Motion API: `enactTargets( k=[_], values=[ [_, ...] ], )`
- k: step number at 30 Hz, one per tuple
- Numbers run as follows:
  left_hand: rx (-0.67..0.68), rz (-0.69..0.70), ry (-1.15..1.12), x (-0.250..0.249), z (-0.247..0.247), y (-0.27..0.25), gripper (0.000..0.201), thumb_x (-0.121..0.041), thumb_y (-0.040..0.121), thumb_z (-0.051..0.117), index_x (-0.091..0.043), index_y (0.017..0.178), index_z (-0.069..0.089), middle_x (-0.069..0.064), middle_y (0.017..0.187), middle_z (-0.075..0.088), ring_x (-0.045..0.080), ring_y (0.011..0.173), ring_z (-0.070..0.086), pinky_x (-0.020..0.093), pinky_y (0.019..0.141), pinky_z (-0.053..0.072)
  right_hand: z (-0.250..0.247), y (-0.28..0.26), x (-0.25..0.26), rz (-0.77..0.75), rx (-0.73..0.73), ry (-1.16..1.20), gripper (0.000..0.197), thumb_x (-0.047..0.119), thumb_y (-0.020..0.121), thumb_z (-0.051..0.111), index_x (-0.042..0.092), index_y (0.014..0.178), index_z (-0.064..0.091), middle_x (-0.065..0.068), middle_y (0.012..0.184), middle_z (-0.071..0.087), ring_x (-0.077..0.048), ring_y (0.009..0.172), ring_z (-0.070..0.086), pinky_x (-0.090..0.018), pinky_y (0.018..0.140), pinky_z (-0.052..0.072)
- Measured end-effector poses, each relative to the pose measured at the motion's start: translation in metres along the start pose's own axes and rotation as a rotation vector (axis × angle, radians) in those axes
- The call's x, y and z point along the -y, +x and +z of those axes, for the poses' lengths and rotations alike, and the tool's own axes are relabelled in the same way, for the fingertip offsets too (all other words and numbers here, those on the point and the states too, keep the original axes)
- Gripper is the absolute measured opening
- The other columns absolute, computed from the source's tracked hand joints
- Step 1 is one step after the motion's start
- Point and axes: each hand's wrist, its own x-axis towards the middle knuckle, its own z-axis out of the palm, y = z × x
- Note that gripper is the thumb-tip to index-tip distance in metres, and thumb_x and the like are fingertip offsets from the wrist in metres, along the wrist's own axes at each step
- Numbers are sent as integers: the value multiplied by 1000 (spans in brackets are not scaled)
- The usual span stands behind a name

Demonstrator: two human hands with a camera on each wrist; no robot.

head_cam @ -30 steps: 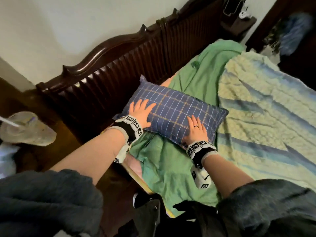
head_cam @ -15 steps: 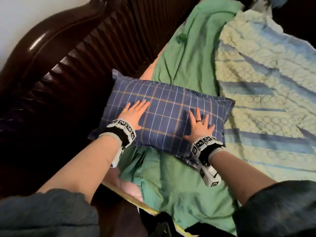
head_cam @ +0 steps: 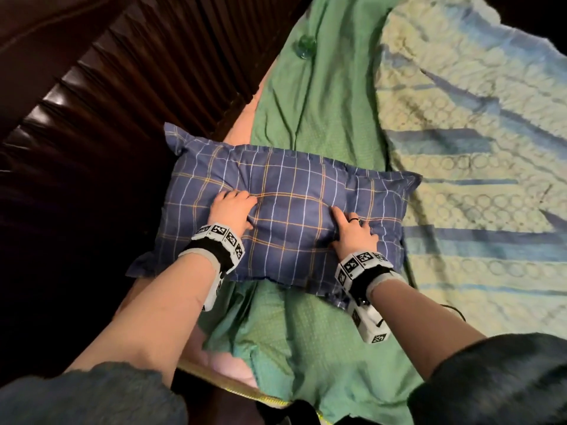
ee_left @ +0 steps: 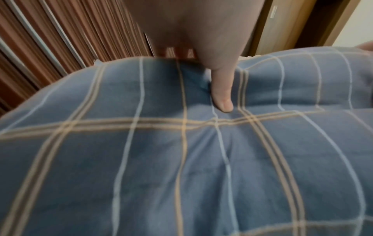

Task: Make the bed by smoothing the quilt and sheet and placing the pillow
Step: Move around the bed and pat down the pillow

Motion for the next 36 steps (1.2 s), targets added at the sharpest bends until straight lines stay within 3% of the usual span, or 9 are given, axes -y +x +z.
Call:
enactTargets(
  k=[3, 5, 13, 16, 19, 22, 27, 31, 36],
  values=[
    [-7, 15, 48, -4, -16, -5, 24, -10, 91, 53, -9, 114, 58, 9, 120, 59, 28, 117, 53, 38, 94, 44, -6, -6, -3, -26, -17, -47, 47, 8, 97, 38, 29, 138, 33, -9, 146, 33, -40, 130, 36, -53, 99, 36],
    [28, 20, 76, -7, -25, -15, 22, -3, 91, 47, -7, 110, 58, 11, 117, 60, 29, 114, 55, 38, 87, 47, -10, -13, -6, -62, -3, -79, 45, 6, 98, 30, 26, 138, 36, -9, 146, 33, -38, 132, 35, -50, 101, 34],
    [-25, -40, -31, -19, -65, -71, 17, -10, 96, 45, -2, 107, 56, 15, 115, 57, 31, 110, 54, 42, 87, 45, -36, -57, -22, -102, -89, 24, 46, 6, 99, 26, 30, 136, 39, -5, 147, 33, -37, 134, 31, -52, 106, 28],
    [-172, -64, 14, -45, -84, -99, 18, -4, 95, 44, -5, 110, 53, 13, 116, 56, 31, 112, 52, 41, 87, 43, -48, -82, -39, -71, -227, 94, 41, 7, 98, 27, 24, 132, 43, -6, 147, 34, -36, 134, 29, -56, 110, 23],
    [-335, -105, 62, -80, -99, -131, 26, 0, 92, 43, -7, 117, 49, 13, 122, 53, 33, 114, 51, 42, 89, 40, -58, -111, -64, -56, -376, 207, 37, 8, 97, 29, 17, 129, 45, -8, 142, 41, -32, 132, 33, -50, 109, 25],
    [-465, -151, -45, -121, -114, -164, 28, -6, 96, 40, -9, 124, 47, 13, 132, 48, 35, 114, 52, 43, 90, 39, -67, -140, -95, -75, -490, 308, 35, 10, 97, 32, 13, 127, 48, -12, 138, 47, -33, 127, 40, -43, 107, 27],
    [-583, -248, -223, -184, -130, -240, 34, -4, 98, 36, -9, 130, 45, 21, 117, 62, 40, 110, 57, 43, 91, 41, -71, -197, -149, -174, -600, 367, 30, 13, 96, 36, 9, 122, 52, -16, 131, 51, -34, 124, 42, -41, 103, 28],
    [-650, -307, -209, -234, -128, -300, 24, -5, 97, 37, -9, 118, 50, 17, 120, 61, 37, 112, 57, 43, 93, 39, -75, -241, -197, -258, -663, 354, 29, 14, 96, 37, 10, 119, 53, -15, 130, 52, -34, 124, 42, -41, 104, 26],
    [-746, -341, -213, -287, -124, -352, 18, -1, 96, 37, -10, 102, 51, 12, 112, 61, 36, 109, 56, 46, 87, 40, -81, -276, -243, -309, -702, 336, 29, 14, 97, 35, 11, 119, 54, -15, 130, 53, -34, 121, 45, -40, 104, 27]
  ],
)
